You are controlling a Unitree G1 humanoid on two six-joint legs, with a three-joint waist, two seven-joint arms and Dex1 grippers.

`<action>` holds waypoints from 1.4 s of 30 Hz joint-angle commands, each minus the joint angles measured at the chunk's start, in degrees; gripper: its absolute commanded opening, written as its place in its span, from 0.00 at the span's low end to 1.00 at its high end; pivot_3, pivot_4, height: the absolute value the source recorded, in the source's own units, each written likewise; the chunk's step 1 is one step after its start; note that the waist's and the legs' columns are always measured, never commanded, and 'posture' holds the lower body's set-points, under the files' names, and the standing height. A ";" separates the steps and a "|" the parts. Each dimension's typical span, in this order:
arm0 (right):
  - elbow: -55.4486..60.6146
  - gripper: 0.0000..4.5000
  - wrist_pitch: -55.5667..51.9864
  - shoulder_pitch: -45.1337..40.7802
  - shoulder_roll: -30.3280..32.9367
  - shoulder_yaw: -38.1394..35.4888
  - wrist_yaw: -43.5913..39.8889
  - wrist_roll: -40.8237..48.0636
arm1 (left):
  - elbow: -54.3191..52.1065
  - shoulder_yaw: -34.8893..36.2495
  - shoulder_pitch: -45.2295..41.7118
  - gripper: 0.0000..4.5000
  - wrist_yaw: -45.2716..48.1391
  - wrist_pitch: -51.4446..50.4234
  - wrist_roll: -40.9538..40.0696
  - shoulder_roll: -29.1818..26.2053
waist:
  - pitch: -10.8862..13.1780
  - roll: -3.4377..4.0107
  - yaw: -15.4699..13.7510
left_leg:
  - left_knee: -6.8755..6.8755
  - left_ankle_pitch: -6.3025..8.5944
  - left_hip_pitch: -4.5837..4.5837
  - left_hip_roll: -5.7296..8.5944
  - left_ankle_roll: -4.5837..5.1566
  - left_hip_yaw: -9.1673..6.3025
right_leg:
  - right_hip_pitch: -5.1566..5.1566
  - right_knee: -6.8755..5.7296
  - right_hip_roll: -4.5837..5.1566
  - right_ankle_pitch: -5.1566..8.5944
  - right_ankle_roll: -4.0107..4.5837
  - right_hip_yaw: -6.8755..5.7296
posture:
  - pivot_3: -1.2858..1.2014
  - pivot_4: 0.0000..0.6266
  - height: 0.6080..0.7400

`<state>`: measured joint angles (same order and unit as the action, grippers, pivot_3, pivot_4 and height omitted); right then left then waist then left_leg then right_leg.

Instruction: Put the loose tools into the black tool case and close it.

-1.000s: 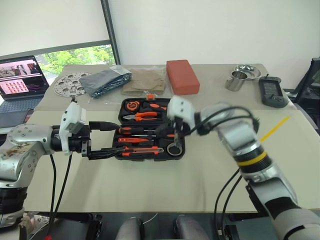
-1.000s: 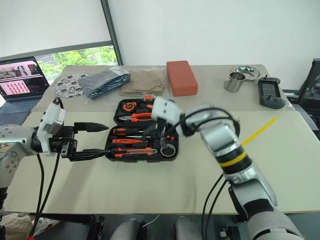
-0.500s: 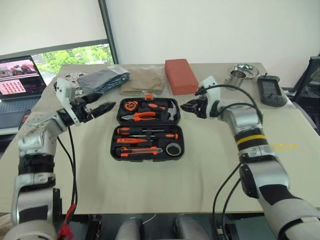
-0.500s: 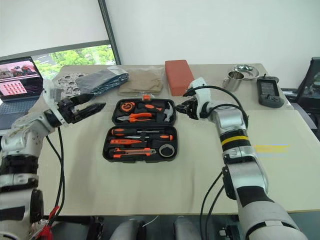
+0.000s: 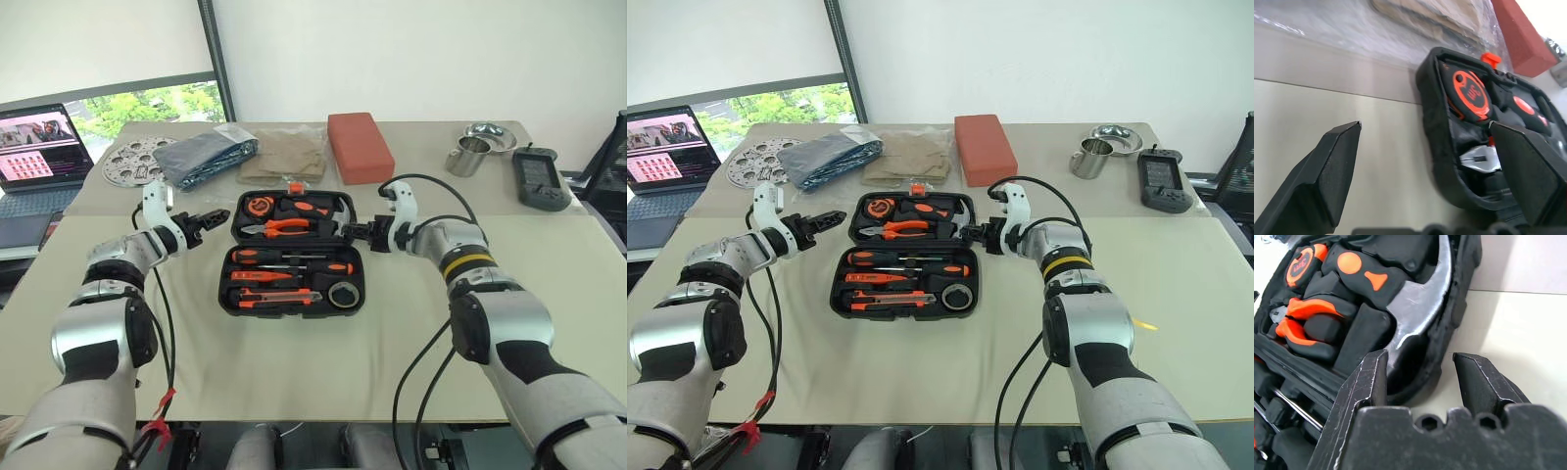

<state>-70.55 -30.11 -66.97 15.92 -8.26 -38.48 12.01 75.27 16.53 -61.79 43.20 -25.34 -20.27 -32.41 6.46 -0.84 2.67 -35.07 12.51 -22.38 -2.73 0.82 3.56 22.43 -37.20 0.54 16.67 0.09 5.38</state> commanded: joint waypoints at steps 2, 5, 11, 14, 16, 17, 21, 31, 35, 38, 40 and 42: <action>0.15 0.23 1.85 -2.62 -0.21 -2.00 -0.63 0.66 | -0.16 1.92 -2.37 1.00 -0.10 -0.34 0.46 0.01 | 0.00 0.00 0.09 | 0.02 -0.02 0.02 0.01 -0.04 0.00 | 0.00 -0.01 -0.01 0.00 0.00 0.00 | 0.52 0.24 1.00; 0.37 0.02 1.64 -2.56 -0.27 -1.81 -2.43 0.29 | -0.04 2.50 -2.53 1.00 -0.05 -0.70 0.79 -0.04 | 0.00 0.00 0.35 | 0.04 -0.04 0.03 0.01 -0.07 -0.01 | 0.00 -0.02 -0.03 0.00 0.00 0.01 | 0.52 0.24 1.00; 0.90 0.02 1.48 -2.17 -0.05 -0.34 -6.20 -1.05 | 0.07 2.25 -2.11 1.00 1.36 -1.65 2.78 -0.47 | 0.00 0.00 1.01 | 0.14 -0.06 0.04 0.01 -0.11 -0.02 | 0.00 -0.02 -0.04 0.00 0.00 0.00 | 0.52 0.24 1.00; 1.27 0.00 1.63 -1.71 0.09 0.88 -8.75 -2.18 | 0.20 1.90 -1.22 0.88 2.55 -2.00 3.95 -1.00 | 0.00 0.00 1.27 | 0.19 -0.14 0.05 0.01 -0.25 -0.03 | 0.02 -0.02 -0.04 0.00 0.00 0.00 | 0.52 0.24 1.00; 1.56 0.00 1.58 -1.49 0.14 1.48 -10.26 -2.59 | 0.30 1.94 -0.74 0.73 2.41 -1.95 4.57 -1.25 | 0.00 0.00 1.38 | 0.20 -0.14 0.05 0.02 -0.25 -0.03 | 0.02 -0.01 -0.05 0.00 0.00 0.00 | 0.52 0.24 1.00; 1.68 0.00 1.67 -1.40 0.19 1.82 -10.98 -2.79 | 0.34 2.09 -0.57 0.64 2.40 -1.90 4.74 -1.34 | 0.00 0.00 1.42 | 0.21 -0.14 0.06 0.02 -0.25 -0.03 | 0.02 -0.01 -0.05 0.00 0.00 0.00 | 0.52 0.24 1.00; 2.26 0.00 1.78 -0.99 0.37 2.77 -13.03 -3.37 | 0.39 2.44 0.04 0.31 2.80 -2.02 5.34 -1.80 | 0.00 0.00 1.46 | 0.21 -0.14 0.07 0.00 -0.25 -0.04 | 0.02 -0.02 -0.08 0.00 0.00 0.00 | 0.52 0.24 1.00; 3.90 0.00 2.57 0.17 0.85 4.30 -18.15 -4.24 | 0.07 0.69 1.18 0.01 9.44 -3.77 7.80 -2.34 | 0.00 0.01 1.39 | 0.19 -0.15 0.07 0.01 -0.26 -0.04 | 0.02 -0.05 -0.07 0.00 0.00 -0.02 | 0.52 0.24 1.00; 4.48 0.00 2.95 0.52 1.28 5.23 -20.47 -4.66 | -0.51 -1.04 1.68 0.01 14.30 -2.08 9.55 -3.26 | 0.00 0.01 1.36 | 0.19 -0.15 0.06 0.07 -0.26 -0.05 | 0.02 -0.05 -0.07 0.00 0.00 -0.03 | 0.52 0.24 1.00; 4.74 0.00 3.19 0.78 1.48 5.60 -20.93 -4.87 | -0.80 -1.97 1.69 0.06 18.40 -1.49 10.52 -4.78 | 0.00 0.01 1.38 | 0.19 -0.15 0.06 0.07 -0.27 -0.05 | 0.02 -0.05 -0.07 0.00 0.00 -0.03 | 0.52 0.24 1.00; 4.87 0.00 3.42 1.02 1.53 5.79 -21.22 -5.00 | -0.62 -1.00 1.19 0.17 17.99 -1.64 10.01 -5.65 | 0.00 0.01 1.36 | 0.19 -0.15 0.06 0.07 -0.27 -0.05 | 0.02 -0.05 -0.07 0.00 0.00 -0.05 | 0.52 0.24 1.00; 4.90 0.00 3.79 1.25 1.53 5.99 -21.40 -5.17 | -0.35 -0.63 1.05 0.35 15.62 -1.09 10.37 -6.11 | 0.00 0.01 1.29 | 0.17 -0.15 0.05 0.06 -0.27 -0.07 | 0.02 -0.06 -0.06 0.00 0.00 -0.05 | 0.52 0.24 1.00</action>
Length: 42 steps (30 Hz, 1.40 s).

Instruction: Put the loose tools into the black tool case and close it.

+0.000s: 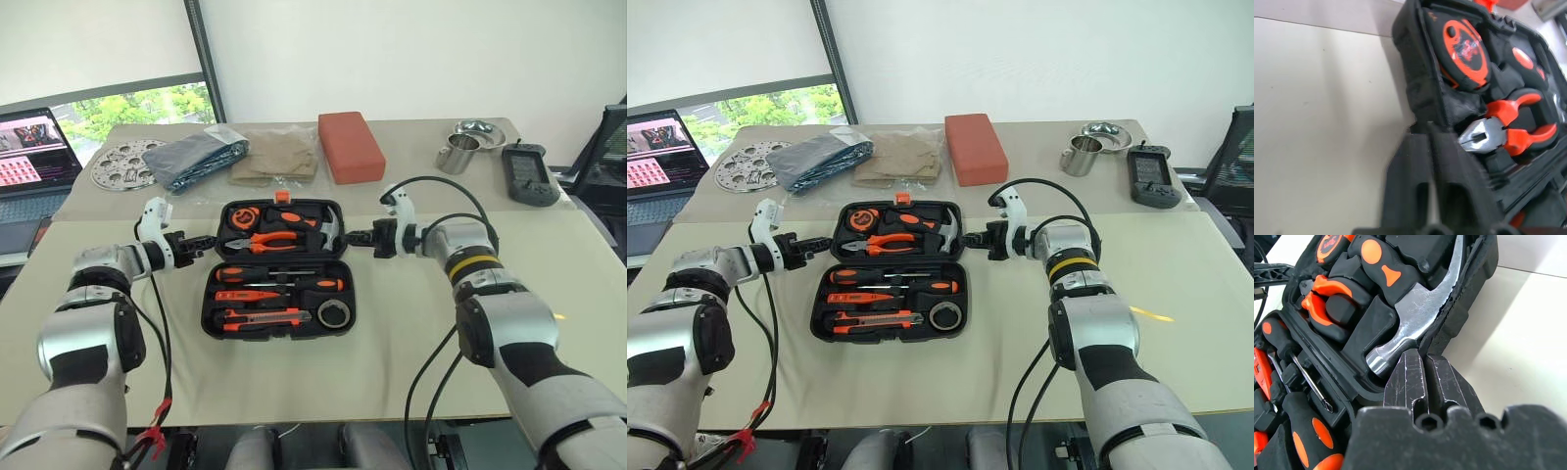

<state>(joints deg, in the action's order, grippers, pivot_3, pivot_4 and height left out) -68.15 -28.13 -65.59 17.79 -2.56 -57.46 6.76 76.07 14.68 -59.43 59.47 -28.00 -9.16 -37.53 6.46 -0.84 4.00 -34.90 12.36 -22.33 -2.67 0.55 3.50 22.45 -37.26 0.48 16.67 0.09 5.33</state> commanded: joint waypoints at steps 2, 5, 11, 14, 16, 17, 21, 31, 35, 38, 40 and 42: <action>2.47 0.00 2.06 -0.04 -0.36 0.38 -2.43 -0.05 | -1.05 1.09 -1.25 0.53 -1.58 2.11 -0.25 -1.06 | 0.00 0.00 -0.13 | -0.01 0.00 0.01 -0.03 0.00 -0.02 | -0.01 -0.03 0.04 0.00 0.00 0.00 | 0.52 0.24 1.00; 2.44 0.00 2.30 0.02 -0.47 0.22 -2.21 -0.23 | -0.86 1.77 -1.43 0.61 -1.09 1.11 -0.98 -0.85 | 0.00 0.00 -0.07 | -0.04 0.00 0.01 -0.02 0.00 -0.02 | -0.01 -0.07 0.06 0.00 0.00 0.01 | 0.52 0.24 1.00; 2.70 0.00 2.62 0.23 -0.43 0.10 -2.02 -0.45 | -0.69 1.64 -1.40 0.61 -0.12 -0.49 -0.48 0.43 | 0.00 0.00 -0.07 | -0.06 0.00 0.05 -0.01 0.00 -0.03 | 0.02 -0.28 0.04 0.00 0.00 -0.01 | 0.52 0.24 1.00; 3.09 0.00 2.69 0.35 -0.05 0.18 -2.40 -0.46 | -0.48 1.34 -1.05 0.61 -0.84 -0.58 0.13 1.32 | 0.00 0.00 -0.06 | -0.09 0.00 0.04 0.00 0.00 -0.04 | 0.02 -0.30 0.04 0.00 0.00 -0.01 | 0.52 0.24 1.00; 3.37 0.00 2.65 0.42 0.12 0.24 -2.59 -0.48 | -0.37 1.67 -1.23 0.56 -2.20 -0.61 -0.02 1.96 | 0.00 0.00 -0.05 | -0.10 0.00 0.04 0.01 0.00 -0.04 | 0.02 -0.31 0.04 0.00 0.00 -0.01 | 0.52 0.24 1.00; 3.53 0.00 2.64 0.47 0.18 0.27 -2.65 -0.51 | -0.33 1.78 -1.31 0.49 -2.71 -0.61 -0.09 2.21 | 0.00 0.00 -0.05 | -0.10 0.00 0.05 0.00 0.00 -0.04 | 0.02 -0.32 0.04 0.00 0.00 -0.01 | 0.52 0.24 1.00; 3.95 0.00 2.68 0.69 0.28 0.19 -2.54 -0.53 | -0.31 1.79 -1.55 0.21 -3.23 -0.43 -0.06 2.89 | 0.00 0.00 -0.10 | -0.11 0.00 0.05 0.00 0.00 -0.05 | 0.02 -0.34 0.04 0.00 0.00 -0.01 | 0.52 0.24 1.00; 3.73 0.00 7.97 0.82 0.08 -2.93 1.44 1.01 | -1.13 4.36 -2.45 0.01 2.51 0.58 -2.04 2.34 | 0.00 0.01 -0.12 | -0.22 -0.05 0.05 0.07 -0.08 -0.07 | 0.01 -0.43 0.03 0.00 0.00 0.00 | 0.52 0.24 1.00; 2.88 0.00 12.64 0.15 -0.18 -4.99 3.18 1.85 | -2.37 4.56 -2.70 0.01 5.05 6.09 -2.04 2.34 | 0.01 0.00 -0.15 | -0.22 -0.06 0.01 0.09 -0.10 -0.07 | 0.02 -0.40 0.05 0.00 -0.01 0.00 | 0.52 0.24 1.00; 2.62 0.00 16.10 -0.02 -0.20 -6.19 2.79 2.23 | -3.15 4.66 -3.43 0.01 6.82 10.02 -2.29 2.49 | 0.01 -0.01 -0.20 | -0.19 -0.07 -0.01 0.08 -0.12 -0.08 | 0.03 -0.38 0.05 0.00 0.00 -0.01 | 0.52 0.24 1.00; 2.83 0.00 18.12 0.06 -0.21 -6.85 1.75 2.64 | -3.72 4.13 -3.67 0.01 8.00 12.58 -1.96 2.59 | 0.01 -0.01 -0.21 | -0.16 -0.07 -0.03 0.08 -0.12 -0.07 | 0.05 -0.37 0.06 0.00 0.00 0.00 | 0.52 0.24 1.00; 3.17 0.00 19.91 0.37 -0.25 -7.38 0.42 2.83 | -4.22 3.49 -3.69 0.01 8.29 15.17 -1.44 2.78 | 0.02 0.00 -0.23 | -0.13 -0.07 -0.09 0.07 -0.12 -0.07 | 0.12 -0.37 0.06 0.00 0.00 0.00 | 0.52 0.24 1.00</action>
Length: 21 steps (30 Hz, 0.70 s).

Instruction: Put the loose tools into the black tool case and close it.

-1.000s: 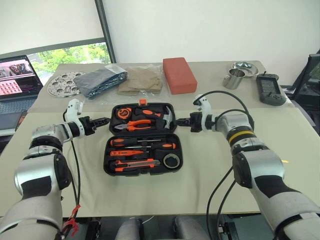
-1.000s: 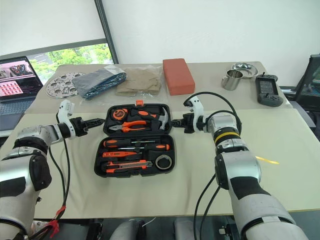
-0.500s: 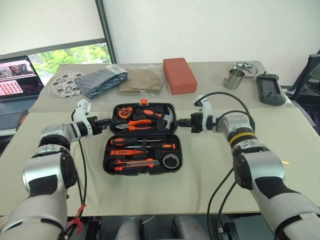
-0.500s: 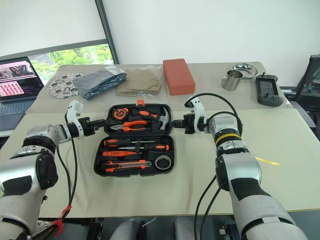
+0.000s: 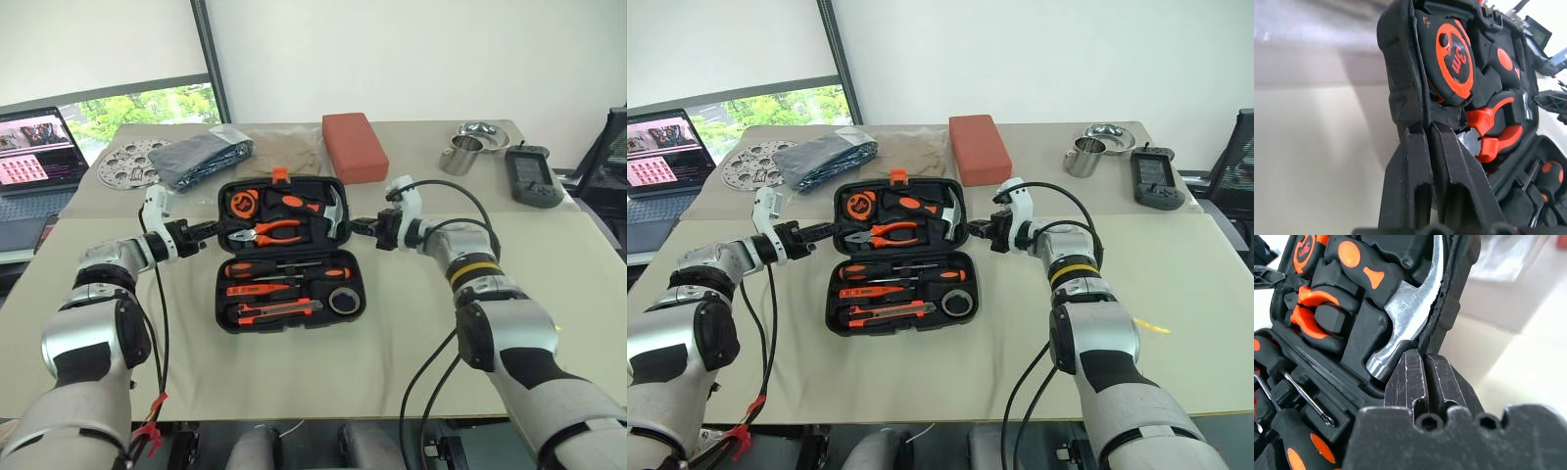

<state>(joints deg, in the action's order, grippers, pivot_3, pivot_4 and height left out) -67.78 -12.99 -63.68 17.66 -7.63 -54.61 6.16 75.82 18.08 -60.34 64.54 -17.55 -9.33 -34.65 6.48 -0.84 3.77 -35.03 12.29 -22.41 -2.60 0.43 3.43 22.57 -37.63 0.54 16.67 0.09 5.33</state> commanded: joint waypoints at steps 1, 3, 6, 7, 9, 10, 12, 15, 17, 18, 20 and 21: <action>3.19 0.00 5.94 -1.09 -0.18 -2.55 -3.31 3.65 | -4.37 -0.37 -2.63 0.01 3.24 6.51 -0.87 0.04 | 0.00 0.00 -0.02 | 0.01 0.00 -0.02 0.00 0.00 0.00 | 0.03 0.00 0.00 0.00 0.00 0.00 | 0.52 0.24 1.00; 4.30 0.00 9.25 0.50 -0.13 -1.96 -5.12 3.28 | -5.14 -1.69 -1.83 0.01 2.64 10.52 0.42 0.27 | 0.00 0.00 -0.07 | 0.05 0.00 -0.02 -0.02 0.00 0.00 | 0.04 0.00 0.00 0.00 0.00 0.00 | 0.52 0.24 1.00; 6.80 0.00 16.21 4.51 0.05 -0.55 -8.26 2.56 | -6.81 -4.96 0.53 0.01 3.55 17.88 2.98 0.10 | 0.00 0.00 -0.08 | 0.09 0.00 -0.01 -0.02 0.00 0.00 | 0.04 0.00 -0.01 0.00 0.00 0.02 | 0.52 0.24 1.00; 7.63 0.00 18.89 6.02 0.24 0.22 -8.91 1.90 | -7.42 -6.20 1.87 0.01 3.73 21.55 4.07 -0.15 | 0.00 0.00 -0.07 | 0.09 0.00 0.00 -0.03 0.00 -0.01 | 0.03 0.00 -0.01 0.00 0.00 0.02 | 0.52 0.24 1.00; 8.10 0.00 23.02 7.92 0.72 1.37 -8.98 0.67 | -8.12 -8.27 4.17 0.01 4.11 26.93 5.91 -0.88 | 0.00 0.00 0.10 | 0.12 0.00 0.03 -0.03 0.00 0.03 | 0.03 0.00 -0.01 0.00 0.00 0.06 | 0.52 0.24 1.00; 8.13 0.00 24.47 8.47 0.93 1.78 -8.76 0.27 | -8.28 -8.99 5.00 0.01 4.38 28.99 6.49 -1.17 | 0.00 0.00 0.15 | 0.10 0.00 0.04 -0.06 0.00 0.04 | 0.02 0.00 -0.01 0.00 0.00 0.09 | 0.52 0.24 1.00; 7.44 0.00 28.22 9.38 1.54 1.96 -8.37 -0.11 | -8.52 -9.87 6.93 0.01 3.19 34.16 7.47 -1.81 | 0.00 0.00 0.15 | 0.10 0.00 0.11 -0.11 0.00 0.05 | -0.05 0.00 -0.02 0.00 0.00 0.11 | 0.52 0.24 1.00; 6.58 0.00 34.93 10.22 2.09 1.83 -6.74 -0.58 | -9.11 -10.74 9.27 0.01 1.38 42.36 8.17 -2.50 | 0.00 0.00 0.17 | 0.09 0.01 0.33 -0.15 0.01 0.07 | -0.28 0.00 -0.02 0.00 0.00 0.15 | 0.52 0.24 1.00; 6.02 0.00 37.38 10.37 2.28 1.88 -6.44 -0.65 | -8.89 -11.19 9.90 0.01 1.02 45.08 8.34 -2.56 | 0.00 0.00 0.14 | 0.06 0.01 0.35 -0.15 0.01 0.08 | -0.30 -0.01 -0.01 0.00 0.00 0.19 | 0.52 0.24 1.00; 5.78 0.00 38.76 10.40 2.40 1.99 -6.20 -0.85 | -8.84 -11.36 10.19 0.01 0.65 46.61 8.45 -2.55 | 0.00 0.00 0.11 | 0.02 0.00 0.35 -0.15 0.01 0.08 | -0.32 -0.01 -0.01 0.00 0.00 0.19 | 0.52 0.24 1.00; 5.49 0.00 40.70 10.55 2.54 1.98 -6.46 -0.84 | -8.96 -11.99 10.91 0.01 -0.60 50.94 9.11 -2.68 | 0.00 0.00 0.06 | -0.07 0.00 0.35 -0.15 0.02 0.09 | -0.34 -0.03 0.00 0.00 0.00 0.20 | 0.52 0.24 1.00; 5.59 0.00 42.51 10.83 2.71 2.18 -6.69 -1.06 | -9.01 -12.19 11.37 0.01 -1.40 53.12 9.39 -2.68 | 0.00 0.00 0.04 | -0.09 0.00 0.34 -0.14 0.02 0.09 | -0.34 -0.03 0.00 0.00 0.00 0.21 | 0.52 0.24 1.00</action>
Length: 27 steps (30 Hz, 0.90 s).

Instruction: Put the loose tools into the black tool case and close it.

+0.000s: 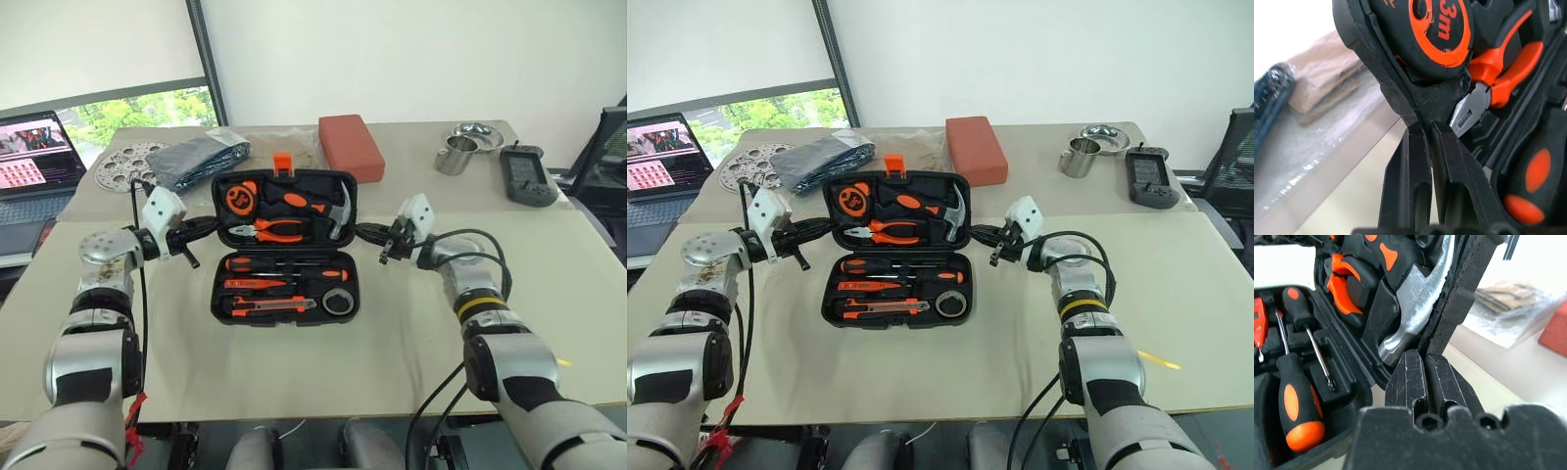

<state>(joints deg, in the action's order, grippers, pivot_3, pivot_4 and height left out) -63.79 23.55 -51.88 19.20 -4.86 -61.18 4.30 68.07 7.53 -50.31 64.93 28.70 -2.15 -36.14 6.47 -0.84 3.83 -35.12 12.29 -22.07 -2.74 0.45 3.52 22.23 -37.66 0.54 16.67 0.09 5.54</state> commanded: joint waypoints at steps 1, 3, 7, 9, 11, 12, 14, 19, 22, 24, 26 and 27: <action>1.80 0.00 7.35 -0.62 1.27 -0.56 -0.23 0.74 | -1.29 -1.70 1.75 0.01 -2.68 8.77 2.35 -1.16 | 0.00 0.00 -0.04 | -0.02 0.00 0.01 0.00 0.00 0.00 | -0.01 -0.01 0.00 0.00 0.00 0.00 | 0.52 0.24 1.00; 2.63 0.00 12.26 0.55 1.87 0.12 -0.05 -0.37 | -1.76 -3.16 3.33 0.01 -3.22 15.72 3.81 -1.60 | 0.00 0.00 -0.19 | -0.01 0.00 0.01 -0.01 0.00 0.00 | -0.02 -0.02 0.01 0.00 0.00 0.00 | 0.52 0.24 1.00; 3.50 0.08 23.47 3.24 3.88 2.74 1.48 -3.56 | -2.90 -4.86 6.08 0.00 -3.87 25.07 4.49 -1.46 | 0.00 0.00 -0.62 | 0.04 0.00 0.02 -0.02 0.00 0.01 | -0.01 -0.01 0.07 0.00 0.00 -0.01 | 0.52 0.24 1.00; 3.86 0.22 29.95 4.71 5.40 4.21 2.66 -5.70 | -3.76 -6.03 7.76 0.00 -5.55 31.10 5.88 -1.71 | 0.00 0.00 -1.06 | 0.07 0.00 0.05 -0.01 0.00 0.03 | -0.03 0.00 0.13 -0.01 -0.01 -0.01 | 0.52 0.24 1.00; 4.16 0.35 39.85 6.73 8.38 6.02 4.24 -9.15 | -5.04 -7.65 10.15 0.00 -8.71 41.55 10.44 -3.64 | -0.01 0.00 -1.41 | 0.07 0.00 0.08 -0.01 0.00 0.05 | -0.05 0.02 0.18 -0.01 -0.01 0.00 | 0.52 0.24 1.00; 4.09 0.42 45.00 7.85 10.28 6.76 5.41 -10.99 | -5.81 -8.24 11.58 0.00 -10.92 47.65 14.03 -5.30 | -0.01 0.00 -1.53 | 0.07 0.00 0.10 0.00 0.01 0.06 | -0.09 0.02 0.21 -0.01 -0.02 0.00 | 0.52 0.24 1.00; 3.17 0.57 50.86 9.21 13.41 7.85 8.49 -14.22 | -6.33 -8.79 13.67 0.00 -15.44 54.83 20.16 -8.16 | -0.01 -0.01 -1.70 | 0.14 0.01 0.12 0.01 0.01 0.10 | -0.10 0.09 0.49 -0.02 -0.03 -0.01 | 0.52 0.24 1.00; -0.17 0.96 50.78 12.17 19.23 9.19 12.75 -16.60 | -5.74 -9.31 17.26 0.00 -29.22 52.83 31.11 -14.15 | 0.01 -0.07 -1.22 | 0.22 0.02 0.49 0.01 0.03 0.46 | -0.36 0.38 0.96 -0.01 -0.07 0.04 | 0.52 0.24 1.00; 0.68 0.98 46.96 14.66 20.43 8.74 9.67 -11.27 | -3.96 -10.89 18.19 0.00 -34.92 49.09 33.42 -16.76 | 0.10 -0.23 0.07 | 0.41 0.03 1.26 -0.13 0.04 0.71 | -1.03 0.67 0.98 0.01 -0.04 0.01 | 0.52 0.24 1.00; 2.26 0.98 43.89 17.12 21.30 8.58 6.12 -7.60 | -3.17 -12.17 18.48 0.00 -38.36 47.69 34.76 -17.99 | 0.17 -0.34 0.69 | 0.50 0.03 1.73 -0.17 0.04 0.84 | -1.32 0.66 0.98 0.04 0.01 0.00 | 0.52 0.24 1.00; 4.86 0.98 40.32 20.53 22.37 8.88 -0.05 -2.78 | -2.15 -13.31 18.74 0.00 -39.17 47.37 33.84 -18.54 | 0.24 -0.45 1.29 | 0.54 0.03 1.89 -0.21 0.04 0.96 | -1.61 0.65 0.97 0.06 0.02 -0.01 | 0.52 0.24 1.00; 5.92 0.98 37.59 21.94 22.48 8.55 -2.80 -0.44 | -1.60 -14.03 18.77 0.00 -38.70 47.46 33.12 -18.64 | 0.27 -0.50 1.58 | 0.55 0.03 2.00 -0.23 0.04 0.97 | -1.78 0.66 0.97 0.09 0.03 -0.02 | 0.52 0.24 1.00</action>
<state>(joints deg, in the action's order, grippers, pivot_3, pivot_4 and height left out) -61.01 65.66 -31.23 40.69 4.42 -58.62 -1.99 63.98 -4.81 -32.59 25.65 77.88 30.40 -52.56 6.74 -1.34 5.41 -34.56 12.32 -19.95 -2.97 0.49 4.50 20.38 -37.00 1.52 16.77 0.11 5.52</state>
